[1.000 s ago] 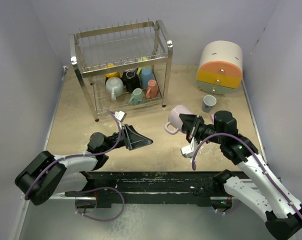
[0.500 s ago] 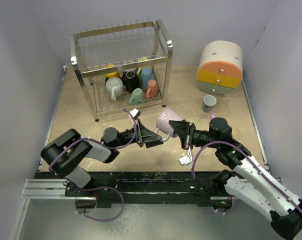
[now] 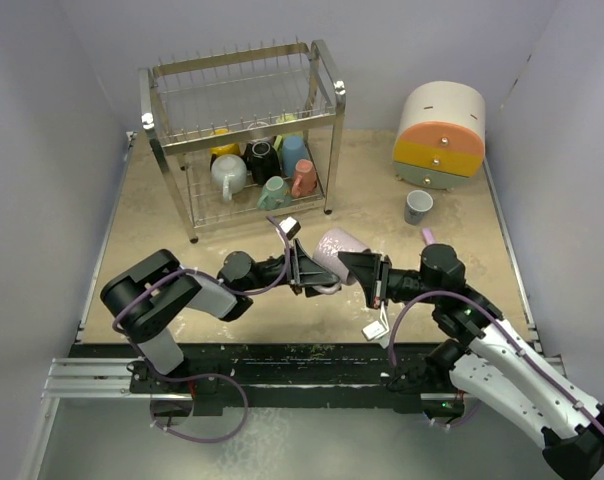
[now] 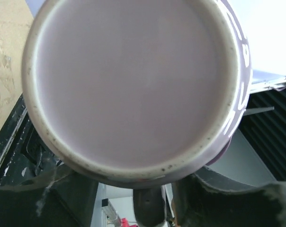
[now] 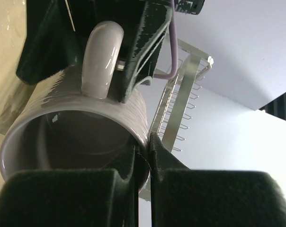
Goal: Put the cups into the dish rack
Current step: Turn the cup upside down in the dish rack.
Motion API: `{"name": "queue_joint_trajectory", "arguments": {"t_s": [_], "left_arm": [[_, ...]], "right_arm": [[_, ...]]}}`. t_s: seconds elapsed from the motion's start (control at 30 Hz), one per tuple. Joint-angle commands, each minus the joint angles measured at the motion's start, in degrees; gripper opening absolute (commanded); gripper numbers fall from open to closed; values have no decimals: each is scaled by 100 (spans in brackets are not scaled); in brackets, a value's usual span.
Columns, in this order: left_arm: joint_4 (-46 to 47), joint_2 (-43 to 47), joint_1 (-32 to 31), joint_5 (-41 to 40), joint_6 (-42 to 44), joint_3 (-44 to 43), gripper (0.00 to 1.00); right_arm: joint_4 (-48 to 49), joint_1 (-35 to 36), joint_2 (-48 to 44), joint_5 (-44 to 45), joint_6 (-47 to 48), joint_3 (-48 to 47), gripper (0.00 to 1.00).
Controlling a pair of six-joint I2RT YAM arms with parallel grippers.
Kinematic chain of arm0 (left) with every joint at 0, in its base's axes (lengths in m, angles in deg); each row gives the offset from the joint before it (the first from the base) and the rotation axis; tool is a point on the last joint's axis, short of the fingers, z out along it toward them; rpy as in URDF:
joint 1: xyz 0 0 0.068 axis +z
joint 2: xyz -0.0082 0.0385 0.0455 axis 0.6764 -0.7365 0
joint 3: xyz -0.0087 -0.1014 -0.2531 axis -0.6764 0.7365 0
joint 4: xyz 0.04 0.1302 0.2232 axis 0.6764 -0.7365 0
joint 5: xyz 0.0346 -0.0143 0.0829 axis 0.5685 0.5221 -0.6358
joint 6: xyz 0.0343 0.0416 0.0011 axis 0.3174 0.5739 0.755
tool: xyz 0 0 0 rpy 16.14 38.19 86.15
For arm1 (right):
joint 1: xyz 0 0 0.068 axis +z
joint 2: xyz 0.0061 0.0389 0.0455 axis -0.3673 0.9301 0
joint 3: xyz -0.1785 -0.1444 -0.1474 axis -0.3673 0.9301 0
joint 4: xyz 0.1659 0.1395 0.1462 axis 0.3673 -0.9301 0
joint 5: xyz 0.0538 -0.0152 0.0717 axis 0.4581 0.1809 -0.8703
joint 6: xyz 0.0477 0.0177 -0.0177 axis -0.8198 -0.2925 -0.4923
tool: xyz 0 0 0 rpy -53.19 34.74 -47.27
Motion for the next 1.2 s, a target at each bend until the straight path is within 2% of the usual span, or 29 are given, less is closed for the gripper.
{"name": "queue_joint_trajectory", "arguments": {"t_s": [0.0, 0.1, 0.2, 0.23, 0.37, 0.43, 0.53, 0.6, 0.73, 1.0, 1.17], "left_arm": [[828, -126, -88, 9, -112, -274, 51], [828, -143, -99, 27, -98, -334, 30], [829, -121, -111, 88, -55, -383, 2], [829, -97, -109, 98, -31, -382, 0], [835, 53, -111, 91, 112, -341, 0], [838, 154, -111, 49, 232, -300, 0], [833, 322, -102, -94, 415, -185, 0], [837, 421, -101, -204, 555, -98, 0], [837, 552, -93, -409, 789, 49, 0], [837, 730, -93, -895, 1360, 390, 0], [836, 802, -93, -1038, 1723, 495, 0]], "right_arm": [[688, 23, -280, -304, 1543, -88, 0], [625, 28, -375, -305, 1510, -33, 0], [540, 28, -503, -307, 1488, 50, 0], [497, 23, -545, -307, 1485, 68, 0], [379, 21, -667, -263, 1403, 97, 0], [327, 27, -732, -188, 1350, 90, 13], [245, 28, -849, -96, 1237, 105, 39], [138, 30, -937, -30, 1198, 110, 49], [-187, 21, -1131, 119, 1179, 108, 63], [-1042, 21, -1371, 469, 732, -128, 76], [-1093, 33, -1054, 1037, -731, -610, 81]]}}
